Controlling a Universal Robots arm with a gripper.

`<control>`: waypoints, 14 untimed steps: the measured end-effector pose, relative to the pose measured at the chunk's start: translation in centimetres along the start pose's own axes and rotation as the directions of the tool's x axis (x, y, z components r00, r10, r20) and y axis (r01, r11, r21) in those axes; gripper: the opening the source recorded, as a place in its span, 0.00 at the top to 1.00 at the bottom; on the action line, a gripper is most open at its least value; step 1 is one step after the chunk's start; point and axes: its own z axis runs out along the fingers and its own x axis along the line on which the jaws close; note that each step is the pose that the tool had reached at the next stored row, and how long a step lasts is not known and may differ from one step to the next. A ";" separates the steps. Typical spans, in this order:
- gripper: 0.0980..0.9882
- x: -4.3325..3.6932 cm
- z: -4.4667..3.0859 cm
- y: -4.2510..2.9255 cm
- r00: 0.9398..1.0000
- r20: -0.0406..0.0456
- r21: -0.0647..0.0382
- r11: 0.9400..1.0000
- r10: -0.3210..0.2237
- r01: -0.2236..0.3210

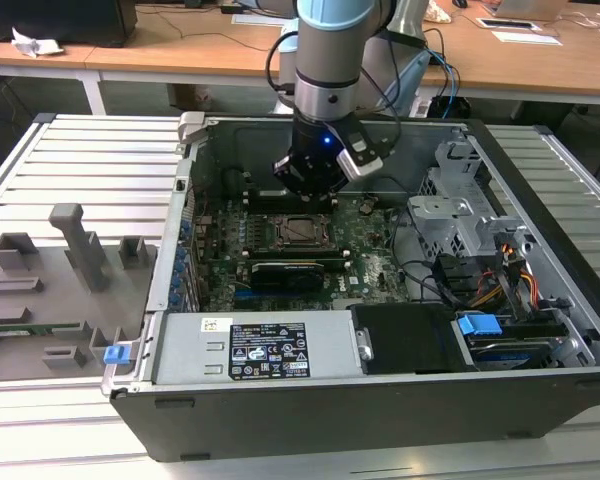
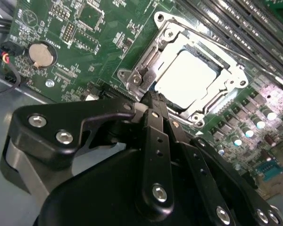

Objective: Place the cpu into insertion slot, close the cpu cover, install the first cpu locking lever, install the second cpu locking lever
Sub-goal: 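Install the second cpu locking lever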

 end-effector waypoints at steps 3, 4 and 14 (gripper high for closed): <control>0.99 -0.04 -1.99 0.07 1.000 -0.002 0.000 1.000 0.000 0.000; 0.99 -0.04 -2.26 0.08 1.000 -0.003 0.000 1.000 0.000 0.000; 0.99 0.04 -2.24 -1.17 1.000 -0.003 0.000 1.000 0.000 0.000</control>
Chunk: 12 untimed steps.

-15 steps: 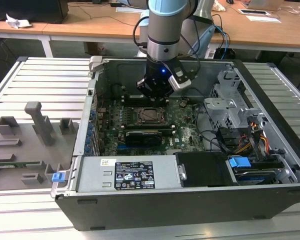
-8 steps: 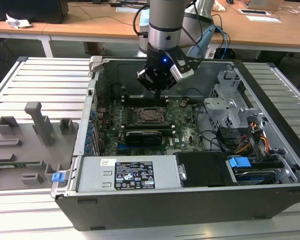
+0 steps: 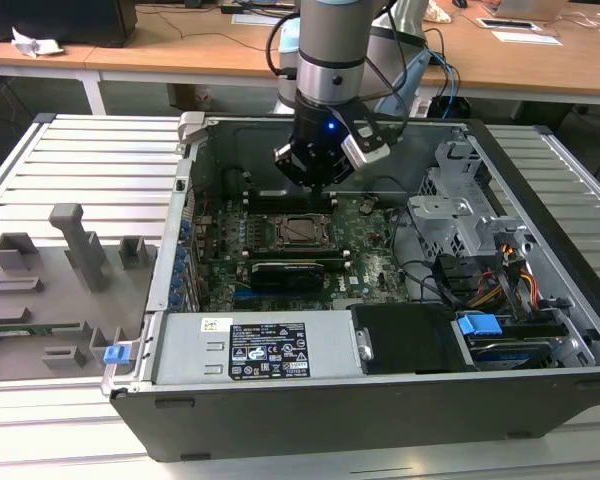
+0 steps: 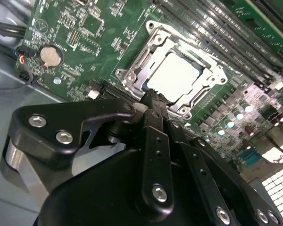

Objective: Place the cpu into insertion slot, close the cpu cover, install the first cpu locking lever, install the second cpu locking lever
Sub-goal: 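Install the second cpu locking lever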

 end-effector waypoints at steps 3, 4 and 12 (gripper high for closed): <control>0.99 0.04 0.01 -0.58 1.000 0.000 0.000 1.000 0.000 0.000; 0.99 0.05 0.02 -0.77 1.000 0.000 0.000 1.000 0.000 0.000; 0.99 0.19 0.01 -2.81 1.000 -0.008 -0.001 1.000 0.000 0.000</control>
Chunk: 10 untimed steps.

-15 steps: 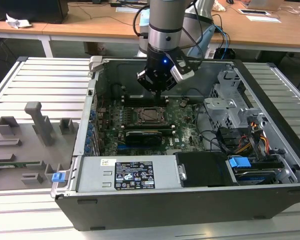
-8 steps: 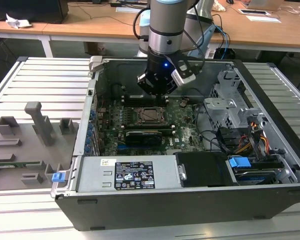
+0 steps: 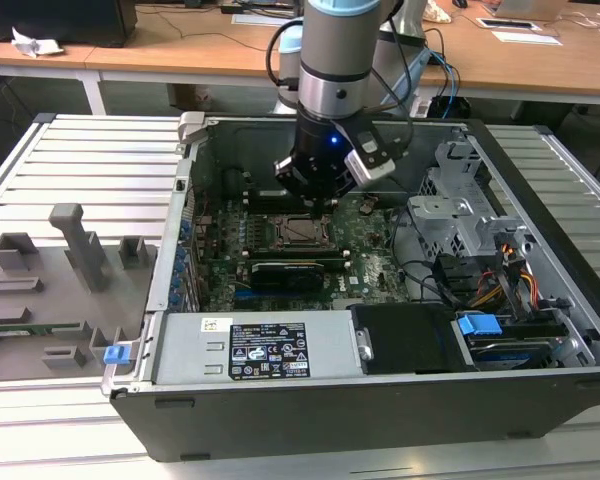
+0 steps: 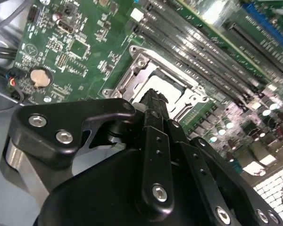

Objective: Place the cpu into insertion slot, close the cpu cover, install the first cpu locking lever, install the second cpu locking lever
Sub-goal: 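Install the second cpu locking lever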

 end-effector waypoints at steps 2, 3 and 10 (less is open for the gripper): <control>0.99 0.02 0.02 -0.30 1.000 -0.003 0.000 1.000 0.000 0.000; 0.99 0.03 0.03 -0.44 1.000 -0.003 -0.001 1.000 0.000 0.000; 0.99 0.11 0.20 -1.64 1.000 -0.003 -0.003 1.000 0.000 0.000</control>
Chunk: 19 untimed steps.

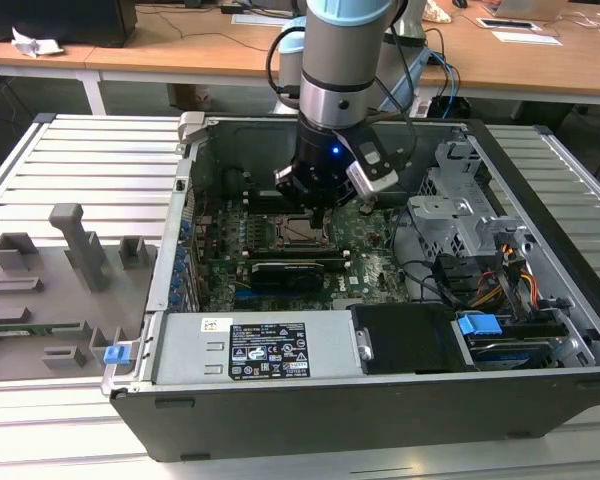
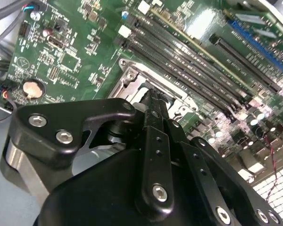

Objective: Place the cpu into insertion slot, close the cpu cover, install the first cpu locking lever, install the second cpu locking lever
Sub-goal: 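Install the second cpu locking lever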

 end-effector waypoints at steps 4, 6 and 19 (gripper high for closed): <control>0.99 0.03 0.07 -0.43 1.000 0.000 0.000 1.000 0.000 0.000; 0.99 0.11 0.10 -0.54 1.000 0.000 -0.001 1.000 0.000 0.000; 0.99 2.58 0.46 -1.00 1.000 0.000 -0.001 1.000 -0.003 0.003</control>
